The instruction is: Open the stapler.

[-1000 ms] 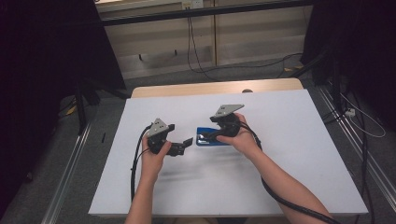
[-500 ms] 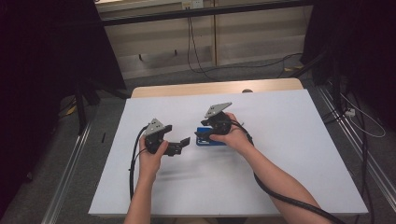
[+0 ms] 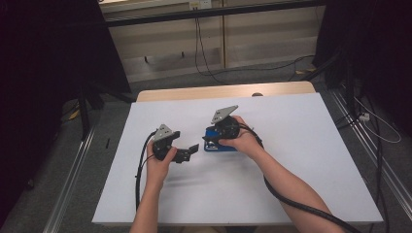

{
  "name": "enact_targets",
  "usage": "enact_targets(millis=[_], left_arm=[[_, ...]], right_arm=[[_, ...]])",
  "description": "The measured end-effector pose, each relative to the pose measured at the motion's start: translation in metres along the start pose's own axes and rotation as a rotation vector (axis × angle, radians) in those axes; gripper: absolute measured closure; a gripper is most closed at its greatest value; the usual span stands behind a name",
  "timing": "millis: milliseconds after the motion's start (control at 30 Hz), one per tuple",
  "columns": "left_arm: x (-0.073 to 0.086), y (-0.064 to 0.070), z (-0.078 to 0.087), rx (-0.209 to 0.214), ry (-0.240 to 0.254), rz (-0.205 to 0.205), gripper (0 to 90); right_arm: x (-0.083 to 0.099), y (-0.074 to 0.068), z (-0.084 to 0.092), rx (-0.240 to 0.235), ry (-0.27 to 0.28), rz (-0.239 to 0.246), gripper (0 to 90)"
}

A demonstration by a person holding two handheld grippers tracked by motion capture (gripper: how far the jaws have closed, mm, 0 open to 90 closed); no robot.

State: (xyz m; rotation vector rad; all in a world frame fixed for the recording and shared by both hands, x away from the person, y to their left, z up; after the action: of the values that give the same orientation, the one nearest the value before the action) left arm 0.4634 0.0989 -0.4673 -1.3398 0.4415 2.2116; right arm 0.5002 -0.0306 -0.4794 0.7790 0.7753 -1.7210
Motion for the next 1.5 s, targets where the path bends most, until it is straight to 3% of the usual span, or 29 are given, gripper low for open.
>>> enact_targets(millis=[400,600,700,800,867,967,1133,1233,1333,1400,1500], left_arm=[[0.002,0.008,-0.012,0.018,0.006,0.008,3.9],[0.001,0.010,-0.019,-0.002,0.020,0.022,4.1],[0.002,0.009,-0.022,-0.022,0.019,-0.002,6.5],[0.003,0.007,-0.025,-0.034,0.011,-0.004,19.3],[0.004,0.010,-0.028,-0.016,0.009,0.009,28.1],[0.004,0.011,-0.030,-0.031,0.008,-0.035,50.6],[0.000,0.018,-0.035,0.000,0.027,-0.030,74.7],[-0.001,0.021,-0.039,0.017,0.024,-0.039,82.8],[-0.005,0.026,-0.042,0.039,0.025,-0.023,88.8],[-0.005,0.029,-0.045,0.041,0.018,-0.040,90.0],[-0.002,0.029,-0.051,0.029,0.003,-0.028,90.0]], right_arm=[[-0.006,-0.001,0.014,-0.019,0.073,-0.020,60.0],[-0.006,-0.001,0.018,-0.021,0.097,-0.030,60.1],[-0.007,-0.001,0.020,-0.021,0.104,-0.036,60.1],[-0.008,-0.001,0.021,-0.018,0.107,-0.038,60.1],[-0.007,-0.001,0.022,-0.018,0.114,-0.040,60.1],[-0.007,-0.001,0.023,-0.020,0.125,-0.045,60.0],[-0.008,0.000,0.025,-0.022,0.129,-0.046,60.1],[-0.008,0.000,0.025,-0.022,0.135,-0.051,60.1],[-0.008,0.000,0.025,-0.021,0.133,-0.047,60.0],[-0.008,0.000,0.026,-0.021,0.138,-0.053,60.0],[-0.008,0.000,0.027,-0.019,0.143,-0.057,59.8]])
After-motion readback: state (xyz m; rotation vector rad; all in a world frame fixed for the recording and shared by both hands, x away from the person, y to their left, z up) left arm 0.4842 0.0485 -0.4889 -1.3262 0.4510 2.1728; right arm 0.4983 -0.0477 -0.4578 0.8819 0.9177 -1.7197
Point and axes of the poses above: each handheld gripper's, and its own axes: z roughly backward along the jaws, x roughly out of its underside, y roughly to its right, the point moved 8 cm from there along -z, roughly forward along the jaws, and after that the axes turned 15 degrees about -x, right-handed, at the moved point
